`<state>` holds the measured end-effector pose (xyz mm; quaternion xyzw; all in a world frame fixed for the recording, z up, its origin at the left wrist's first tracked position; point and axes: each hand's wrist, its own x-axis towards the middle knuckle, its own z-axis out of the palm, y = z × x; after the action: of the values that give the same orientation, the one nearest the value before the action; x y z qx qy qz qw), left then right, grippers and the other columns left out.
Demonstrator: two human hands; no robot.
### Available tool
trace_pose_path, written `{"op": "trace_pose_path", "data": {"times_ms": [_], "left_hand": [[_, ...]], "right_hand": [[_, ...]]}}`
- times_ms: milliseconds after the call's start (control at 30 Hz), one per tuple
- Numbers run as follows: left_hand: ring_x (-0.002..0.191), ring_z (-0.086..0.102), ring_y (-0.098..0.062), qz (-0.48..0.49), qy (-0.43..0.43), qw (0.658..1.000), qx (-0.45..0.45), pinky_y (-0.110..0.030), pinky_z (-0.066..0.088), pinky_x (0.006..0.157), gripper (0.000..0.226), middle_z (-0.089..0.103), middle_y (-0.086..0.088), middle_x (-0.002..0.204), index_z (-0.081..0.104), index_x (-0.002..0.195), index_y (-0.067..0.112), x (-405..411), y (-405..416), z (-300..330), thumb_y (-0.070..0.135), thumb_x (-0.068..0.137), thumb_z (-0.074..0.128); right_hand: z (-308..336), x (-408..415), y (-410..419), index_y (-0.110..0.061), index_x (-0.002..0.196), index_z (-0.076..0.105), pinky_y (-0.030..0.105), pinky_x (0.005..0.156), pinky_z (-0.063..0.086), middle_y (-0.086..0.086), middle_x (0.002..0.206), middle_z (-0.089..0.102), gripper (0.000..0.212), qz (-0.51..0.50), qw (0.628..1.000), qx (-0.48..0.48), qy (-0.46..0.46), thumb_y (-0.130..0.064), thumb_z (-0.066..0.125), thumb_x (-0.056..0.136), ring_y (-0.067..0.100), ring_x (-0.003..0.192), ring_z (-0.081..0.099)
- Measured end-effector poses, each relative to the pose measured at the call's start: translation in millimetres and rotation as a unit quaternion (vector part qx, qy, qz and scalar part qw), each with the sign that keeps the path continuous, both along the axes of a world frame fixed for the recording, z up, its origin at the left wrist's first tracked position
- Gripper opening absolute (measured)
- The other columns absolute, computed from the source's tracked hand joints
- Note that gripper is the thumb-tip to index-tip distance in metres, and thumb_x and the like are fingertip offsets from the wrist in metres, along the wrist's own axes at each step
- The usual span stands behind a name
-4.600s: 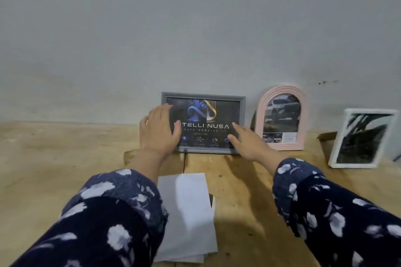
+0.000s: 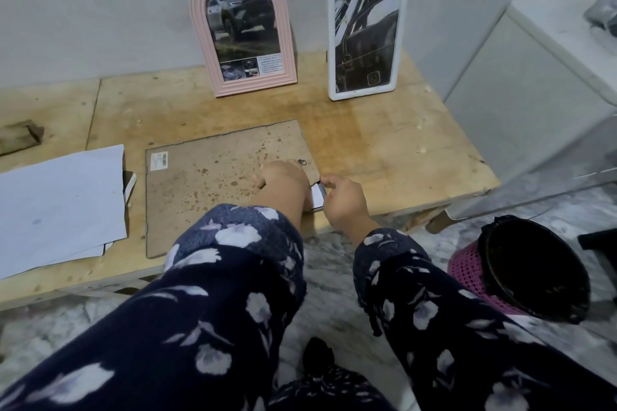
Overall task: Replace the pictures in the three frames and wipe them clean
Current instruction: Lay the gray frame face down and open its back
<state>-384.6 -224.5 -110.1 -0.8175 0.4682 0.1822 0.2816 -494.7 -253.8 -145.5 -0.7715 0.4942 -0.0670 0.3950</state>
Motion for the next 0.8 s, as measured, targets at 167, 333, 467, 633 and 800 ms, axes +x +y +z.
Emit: {"op": "trace_pose_path", "data": {"times_ms": [167, 333, 467, 633, 800], "left_hand": [[0.089, 0.063, -0.030, -0.044, 0.005, 0.999, -0.007, -0.033, 0.050, 0.070, 0.060, 0.057, -0.008, 0.097, 0.040, 0.130, 0.003, 2, 3, 16, 0.045, 0.088, 0.046], [0.094, 0.063, -0.030, -0.092, -0.034, 0.995, -0.001, -0.036, 0.053, 0.084, 0.052, 0.046, -0.008, 0.090, 0.040, 0.131, 0.003, -4, 8, 23, 0.041, 0.096, 0.036], [0.096, 0.063, -0.029, -0.102, -0.043, 0.994, 0.006, -0.037, 0.053, 0.087, 0.054, 0.055, -0.009, 0.101, 0.036, 0.138, 0.004, -5, 6, 24, 0.039, 0.097, 0.035], [0.098, 0.060, -0.031, -0.080, -0.038, 0.996, 0.008, -0.039, 0.052, 0.086, 0.059, 0.053, -0.011, 0.129, 0.027, 0.149, 0.004, -7, 8, 18, 0.035, 0.099, 0.034], [0.089, 0.058, -0.029, -0.083, -0.054, 0.995, 0.007, -0.039, 0.053, 0.085, 0.064, 0.055, -0.011, 0.126, 0.021, 0.149, 0.000, -7, 9, 18, 0.040, 0.100, 0.033]], "right_hand": [[2, 1, 0, -0.013, 0.131, 0.057, 0.037, 0.098, 0.048, 0.007, 0.128, 0.062, 0.051, -0.005, 1.000, 0.013, 0.005, 0.006, 0.048, 0.084, 0.026, 0.112, 0.060], [6, 1, 1, -0.014, 0.131, 0.057, 0.038, 0.096, 0.049, 0.007, 0.129, 0.062, 0.051, 0.005, 1.000, 0.008, 0.008, 0.005, 0.050, 0.084, 0.027, 0.113, 0.059], [8, 0, 1, -0.015, 0.129, 0.059, 0.038, 0.091, 0.052, 0.007, 0.125, 0.064, 0.052, 0.003, 1.000, 0.011, 0.010, 0.006, 0.050, 0.082, 0.028, 0.107, 0.062], [13, 4, -3, -0.010, 0.125, 0.062, 0.038, 0.095, 0.049, 0.010, 0.126, 0.062, 0.039, -0.008, 1.000, 0.019, 0.000, -0.003, 0.047, 0.090, 0.029, 0.110, 0.060], [28, 8, 0, -0.014, 0.143, 0.041, 0.038, 0.108, 0.036, 0.004, 0.145, 0.041, 0.054, 0.139, 0.974, -0.165, 0.068, -0.008, 0.049, 0.090, 0.026, 0.132, 0.037]]}}
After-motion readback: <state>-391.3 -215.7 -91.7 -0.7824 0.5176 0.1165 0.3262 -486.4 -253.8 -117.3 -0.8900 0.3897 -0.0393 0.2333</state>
